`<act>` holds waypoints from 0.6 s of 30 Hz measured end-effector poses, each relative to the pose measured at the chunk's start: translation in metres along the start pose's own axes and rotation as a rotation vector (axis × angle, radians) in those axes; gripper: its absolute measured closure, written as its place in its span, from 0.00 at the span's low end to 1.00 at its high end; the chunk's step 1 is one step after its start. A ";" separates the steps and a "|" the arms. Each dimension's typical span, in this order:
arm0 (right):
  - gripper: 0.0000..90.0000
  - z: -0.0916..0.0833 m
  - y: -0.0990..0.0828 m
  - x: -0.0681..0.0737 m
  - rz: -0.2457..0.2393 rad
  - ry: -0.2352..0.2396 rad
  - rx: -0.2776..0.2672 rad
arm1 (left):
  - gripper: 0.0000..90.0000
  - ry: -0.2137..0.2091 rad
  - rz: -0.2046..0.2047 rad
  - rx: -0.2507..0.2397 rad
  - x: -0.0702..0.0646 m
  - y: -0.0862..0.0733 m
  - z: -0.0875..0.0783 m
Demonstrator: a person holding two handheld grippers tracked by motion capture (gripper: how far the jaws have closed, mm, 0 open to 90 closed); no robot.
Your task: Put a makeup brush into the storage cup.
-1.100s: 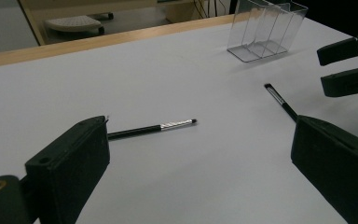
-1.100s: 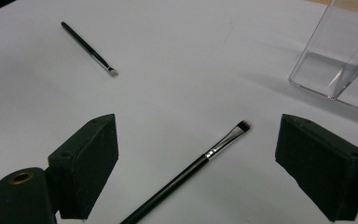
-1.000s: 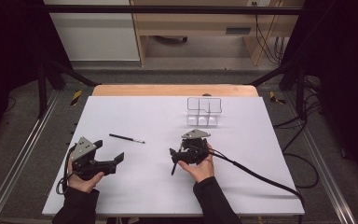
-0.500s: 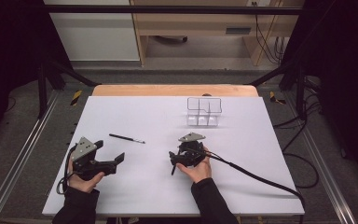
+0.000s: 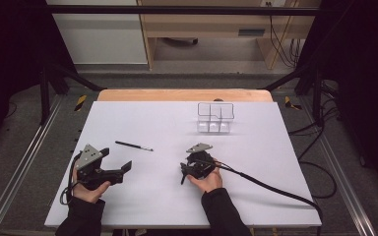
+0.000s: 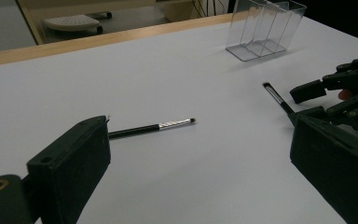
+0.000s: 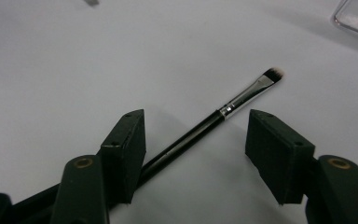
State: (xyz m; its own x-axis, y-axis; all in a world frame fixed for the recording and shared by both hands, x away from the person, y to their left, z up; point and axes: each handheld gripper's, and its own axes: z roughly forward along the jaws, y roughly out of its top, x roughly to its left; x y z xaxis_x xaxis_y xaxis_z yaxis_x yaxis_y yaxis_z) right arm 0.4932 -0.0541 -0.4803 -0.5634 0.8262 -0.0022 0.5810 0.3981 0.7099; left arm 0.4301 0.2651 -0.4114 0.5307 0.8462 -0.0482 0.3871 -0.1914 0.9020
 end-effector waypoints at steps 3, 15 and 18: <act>0.48 0.000 -0.001 0.001 -0.008 0.007 -0.001 | 0.05 0.000 0.000 0.000 0.000 0.000 0.000; 0.64 -0.002 -0.001 0.001 -0.027 0.021 -0.008 | 0.05 -0.004 -0.001 0.001 0.000 0.000 0.000; 0.70 -0.002 -0.001 0.001 -0.036 0.023 -0.006 | 0.05 -0.005 -0.001 0.000 0.000 0.000 0.000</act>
State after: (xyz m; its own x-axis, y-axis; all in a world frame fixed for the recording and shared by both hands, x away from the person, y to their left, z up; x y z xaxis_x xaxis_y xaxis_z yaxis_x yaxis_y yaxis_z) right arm 0.4908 -0.0546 -0.4795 -0.5971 0.8021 -0.0115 0.5566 0.4246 0.7141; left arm 0.4298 0.2653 -0.4110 0.5339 0.8440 -0.0514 0.3874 -0.1902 0.9021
